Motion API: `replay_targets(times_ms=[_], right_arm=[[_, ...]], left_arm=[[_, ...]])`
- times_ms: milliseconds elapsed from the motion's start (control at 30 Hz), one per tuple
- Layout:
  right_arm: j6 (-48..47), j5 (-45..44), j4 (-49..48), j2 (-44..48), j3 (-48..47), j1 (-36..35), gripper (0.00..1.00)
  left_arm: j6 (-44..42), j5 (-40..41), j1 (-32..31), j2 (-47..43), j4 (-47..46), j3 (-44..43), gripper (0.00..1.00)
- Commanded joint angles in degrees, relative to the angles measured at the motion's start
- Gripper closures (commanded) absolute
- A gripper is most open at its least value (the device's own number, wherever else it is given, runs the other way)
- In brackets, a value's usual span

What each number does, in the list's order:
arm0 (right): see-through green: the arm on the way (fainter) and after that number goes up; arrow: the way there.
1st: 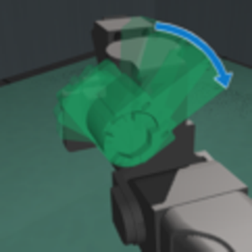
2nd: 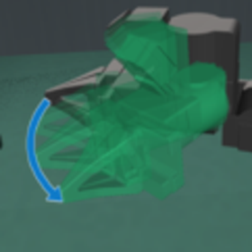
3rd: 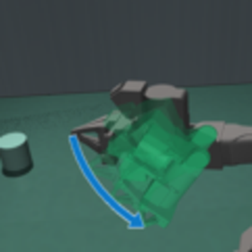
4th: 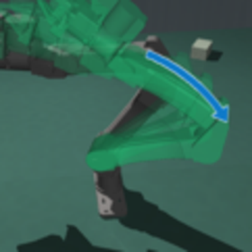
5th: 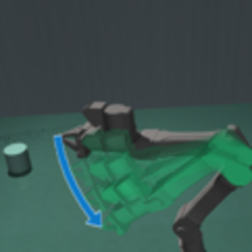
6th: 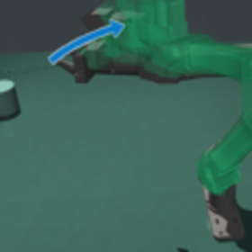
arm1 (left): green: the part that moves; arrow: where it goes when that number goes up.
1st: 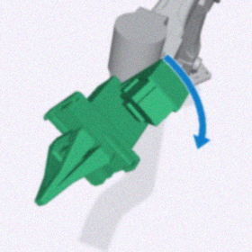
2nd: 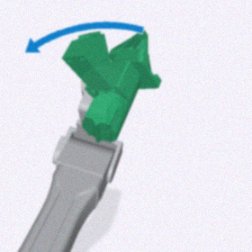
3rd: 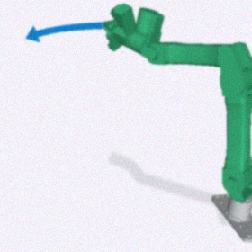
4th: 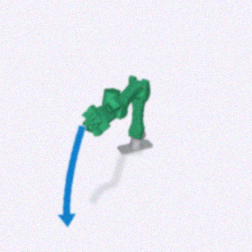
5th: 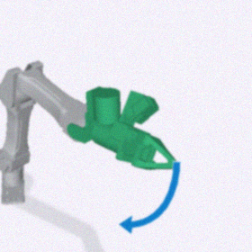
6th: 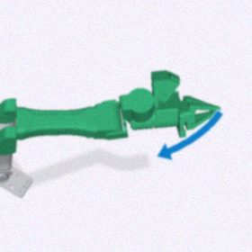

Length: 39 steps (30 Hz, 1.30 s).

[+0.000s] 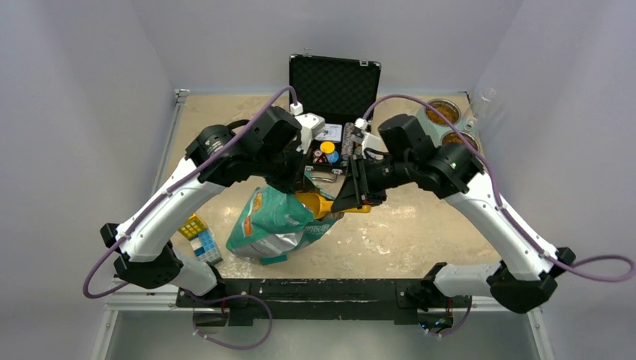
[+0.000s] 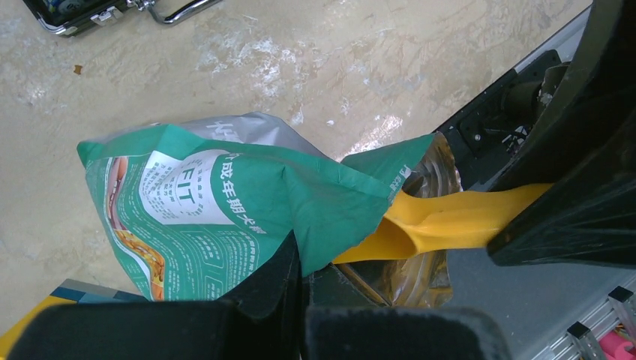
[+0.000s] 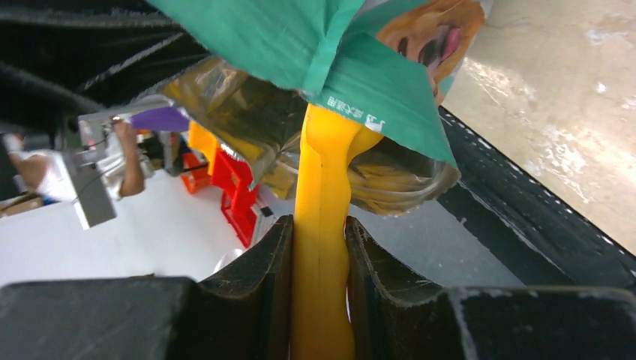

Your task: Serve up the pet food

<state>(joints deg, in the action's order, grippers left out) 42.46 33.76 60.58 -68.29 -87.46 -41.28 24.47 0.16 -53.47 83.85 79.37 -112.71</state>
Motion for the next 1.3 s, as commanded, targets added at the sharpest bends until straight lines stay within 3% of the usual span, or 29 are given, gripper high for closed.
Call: replay_targets(times_ms=[0, 100, 267, 533, 700, 967, 1133, 1267], right_arm=[[-2.2, -18.4, 12.0, -5.6, -13.6, -5.0, 1.0], [-3.8, -24.5, 19.5, -8.9, -19.1, -6.4, 1.0], [-4.7, -26.9, 22.6, -12.8, -21.6, -7.4, 1.0], [-5.6, -22.1, 15.6, -28.7, -29.6, -11.5, 1.0], [-5.5, -17.8, 5.1, -34.2, -24.4, -11.6, 1.0], [-3.1, -8.3, -10.5, -34.7, -14.1, -11.8, 1.0], [-3.6, -12.7, -11.1, -26.6, -5.4, -11.1, 1.0], [-5.9, -18.6, -4.5, -19.4, 0.4, -10.6, 1.0]], left_arm=[[1.9, -3.1, -0.1, -3.4, -8.9, -1.8, 1.0], [2.3, -1.9, -0.1, -3.1, -8.2, -1.8, 1.0], [2.8, -2.5, -0.1, -3.0, -9.0, -1.6, 1.0], [4.1, -7.6, -0.1, -3.2, -12.4, -0.2, 1.0], [6.2, -10.2, -0.1, -3.2, -13.9, 2.8, 1.0], [6.7, -11.0, -0.2, -2.3, -14.8, 2.7, 1.0], [5.8, -1.2, -0.2, -3.0, -9.1, 0.8, 1.0], [7.0, 10.2, -0.1, -5.0, -5.8, 2.1, 1.0]])
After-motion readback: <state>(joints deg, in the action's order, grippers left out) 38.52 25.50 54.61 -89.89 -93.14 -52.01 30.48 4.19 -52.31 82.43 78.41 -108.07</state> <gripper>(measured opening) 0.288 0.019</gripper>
